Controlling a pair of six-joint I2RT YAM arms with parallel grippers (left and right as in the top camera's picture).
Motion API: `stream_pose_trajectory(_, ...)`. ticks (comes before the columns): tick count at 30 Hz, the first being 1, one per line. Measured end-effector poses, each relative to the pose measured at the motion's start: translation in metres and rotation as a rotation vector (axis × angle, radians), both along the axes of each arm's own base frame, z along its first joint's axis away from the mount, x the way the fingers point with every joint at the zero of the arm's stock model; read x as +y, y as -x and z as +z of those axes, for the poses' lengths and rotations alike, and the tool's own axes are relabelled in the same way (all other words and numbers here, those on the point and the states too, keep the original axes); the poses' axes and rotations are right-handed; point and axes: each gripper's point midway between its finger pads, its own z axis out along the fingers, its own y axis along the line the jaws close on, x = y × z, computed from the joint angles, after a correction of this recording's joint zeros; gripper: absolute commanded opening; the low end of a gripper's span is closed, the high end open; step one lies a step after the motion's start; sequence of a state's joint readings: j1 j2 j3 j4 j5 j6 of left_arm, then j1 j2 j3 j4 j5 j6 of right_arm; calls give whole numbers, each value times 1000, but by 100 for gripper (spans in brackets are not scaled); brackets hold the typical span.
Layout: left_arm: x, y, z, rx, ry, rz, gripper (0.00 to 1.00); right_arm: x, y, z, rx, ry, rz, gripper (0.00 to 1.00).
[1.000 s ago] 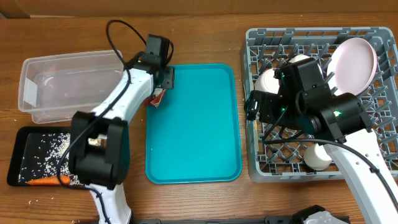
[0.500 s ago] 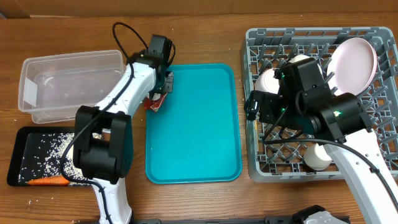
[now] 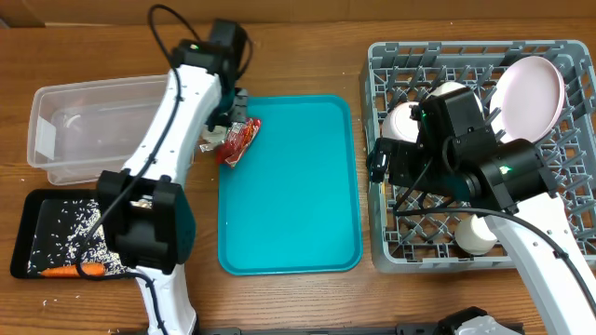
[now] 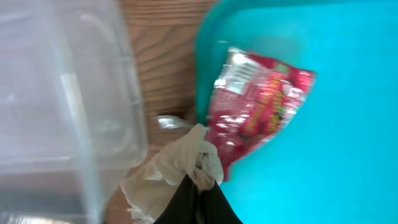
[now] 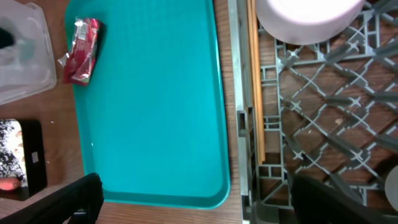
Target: Sort waste into correct bins and load items into the dishwasher
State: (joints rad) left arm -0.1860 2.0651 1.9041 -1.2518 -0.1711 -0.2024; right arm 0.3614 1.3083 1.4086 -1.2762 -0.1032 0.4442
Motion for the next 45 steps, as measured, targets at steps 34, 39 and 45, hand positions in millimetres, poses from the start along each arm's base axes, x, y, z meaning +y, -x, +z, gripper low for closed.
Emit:
stream_pose_trajectory(34,-90,0,47,-81,214,-251,100,0,-3,1,-12,2,-3,100)
stream_pose_trajectory(39,-107,-1,49,-114,179,-286,100,0,-3,1,-13,1,-4,100)
stream_pose_trajectory(45,-103,-6,48,-134,151,-276,99,0,-3,1,-13,2,-3,100)
